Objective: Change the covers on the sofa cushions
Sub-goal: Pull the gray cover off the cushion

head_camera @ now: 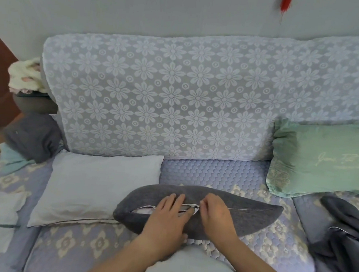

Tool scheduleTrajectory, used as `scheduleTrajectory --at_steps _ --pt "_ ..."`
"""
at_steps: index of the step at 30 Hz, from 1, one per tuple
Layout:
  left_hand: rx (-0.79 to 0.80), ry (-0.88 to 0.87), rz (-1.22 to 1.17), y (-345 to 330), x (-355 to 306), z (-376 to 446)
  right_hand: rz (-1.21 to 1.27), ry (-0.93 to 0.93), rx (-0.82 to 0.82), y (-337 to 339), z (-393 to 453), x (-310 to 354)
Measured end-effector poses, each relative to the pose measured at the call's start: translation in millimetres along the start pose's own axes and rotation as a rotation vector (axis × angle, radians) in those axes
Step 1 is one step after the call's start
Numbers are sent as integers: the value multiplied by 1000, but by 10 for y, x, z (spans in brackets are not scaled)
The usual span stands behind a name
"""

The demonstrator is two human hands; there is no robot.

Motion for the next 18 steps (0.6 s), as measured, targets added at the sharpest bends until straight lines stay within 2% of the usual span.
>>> scheduleTrajectory --at_steps 3,6,9,13,15,18 --pt "40 -32 148 -40 51 126 -80 86 36 25 -41 65" --pt "111 -101 296 -126 63 276 -102 103 153 0 -115 92" --pt "113 -96 265 -214 36 327 -112 89 156 -24 -140 53" --pt "-63 -185 209 -238 42 287 -76 10 36 -43 -85 -24" --pt "-198 -274 176 -293 76 262 -66 -33 65 -59 -78 -26" --pt "-272 -289 116 -309 128 206 -51 -34 168 -134 -100 20"
Point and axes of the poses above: each hand's wrist, its own z-axis towards the middle knuckle, its own y-axis out of the back of the hand, x = y × z, the point moved 3 cm from there along z, towards the middle knuckle, and after that the axes turned 4 degrees about -y, right-handed, at the moved point
